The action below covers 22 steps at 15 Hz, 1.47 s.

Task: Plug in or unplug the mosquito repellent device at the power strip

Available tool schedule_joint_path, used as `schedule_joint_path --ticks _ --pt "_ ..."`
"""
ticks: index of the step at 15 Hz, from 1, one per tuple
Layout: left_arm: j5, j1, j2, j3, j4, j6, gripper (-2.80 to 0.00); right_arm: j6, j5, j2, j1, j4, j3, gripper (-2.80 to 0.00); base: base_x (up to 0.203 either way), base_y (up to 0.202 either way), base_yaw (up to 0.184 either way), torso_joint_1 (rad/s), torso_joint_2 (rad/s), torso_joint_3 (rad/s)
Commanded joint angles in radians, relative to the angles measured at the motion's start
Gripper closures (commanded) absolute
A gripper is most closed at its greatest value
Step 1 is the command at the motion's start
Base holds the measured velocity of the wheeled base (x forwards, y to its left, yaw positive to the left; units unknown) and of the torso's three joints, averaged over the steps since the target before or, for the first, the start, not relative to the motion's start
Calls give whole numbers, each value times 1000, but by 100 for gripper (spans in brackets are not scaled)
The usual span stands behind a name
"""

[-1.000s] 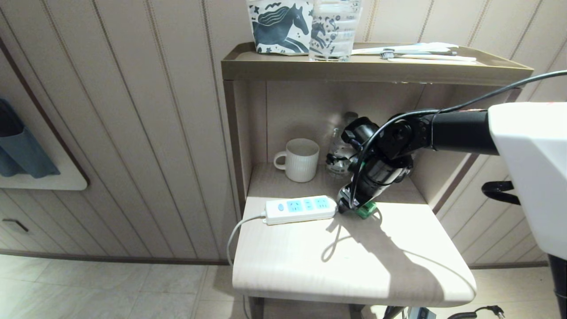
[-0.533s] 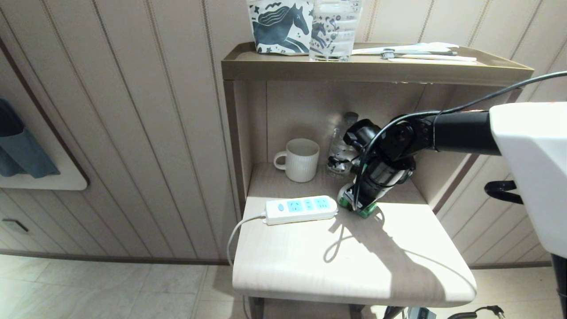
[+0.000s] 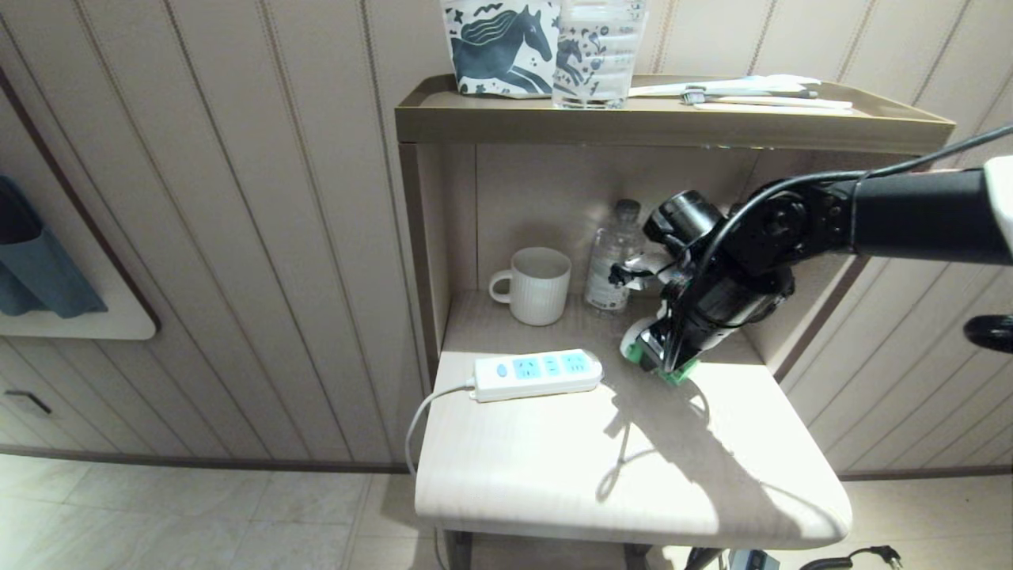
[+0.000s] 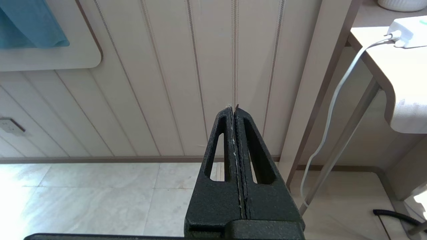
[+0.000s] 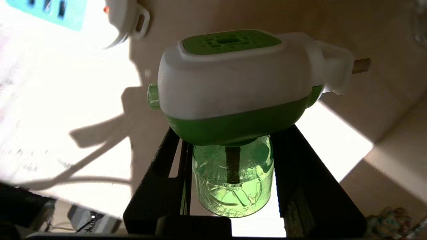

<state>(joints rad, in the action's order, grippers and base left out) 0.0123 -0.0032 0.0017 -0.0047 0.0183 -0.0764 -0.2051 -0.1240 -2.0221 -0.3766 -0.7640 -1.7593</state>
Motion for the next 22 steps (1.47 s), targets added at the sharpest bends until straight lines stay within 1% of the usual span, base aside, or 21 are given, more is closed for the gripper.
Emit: schedule_joint_path --ticks 1,3,5,7,8,9,10,12,14,17,18,19,21,22 --pt "0 0 0 0 0 0 0 27 -2 191 -2 72 153 0 0 0 0 0 0 0" --pt "0 0 0 0 0 0 0 55 -4 318 -3 187 330 0 0 0 0 0 0 0" --pt "0 0 0 0 0 0 0 91 -8 438 -6 354 540 0 0 0 0 0 0 0" --pt "0 0 0 0 0 0 0 121 -25 540 -10 617 760 0 0 0 0 0 0 0" --pt "0 0 0 0 0 0 0 130 -51 580 -12 767 859 0 0 0 0 0 0 0" --pt "0 0 0 0 0 0 0 136 -96 610 -15 922 945 0 0 0 0 0 0 0" --pt "0 0 0 0 0 0 0 143 -158 630 -23 1065 1022 0 0 0 0 0 0 0" --pt "0 0 0 0 0 0 0 159 -305 641 -70 1324 1156 0 0 0 0 0 0 0" --pt "0 0 0 0 0 0 0 166 -442 639 -155 1533 1272 0 0 0 0 0 0 0" --pt "0 0 0 0 0 0 0 167 -573 579 -179 1809 1377 0 0 0 0 0 0 0" --pt "0 0 0 0 0 0 0 162 -611 555 -181 1882 1410 0 0 0 0 0 0 0" --pt "0 0 0 0 0 0 0 154 -633 536 -187 1950 1442 0 0 0 0 0 0 0" --pt "0 0 0 0 0 0 0 138 -648 486 -191 2074 1484 0 0 0 0 0 0 0" --pt "0 0 0 0 0 0 0 128 -652 471 -194 2104 1499 0 0 0 0 0 0 0"
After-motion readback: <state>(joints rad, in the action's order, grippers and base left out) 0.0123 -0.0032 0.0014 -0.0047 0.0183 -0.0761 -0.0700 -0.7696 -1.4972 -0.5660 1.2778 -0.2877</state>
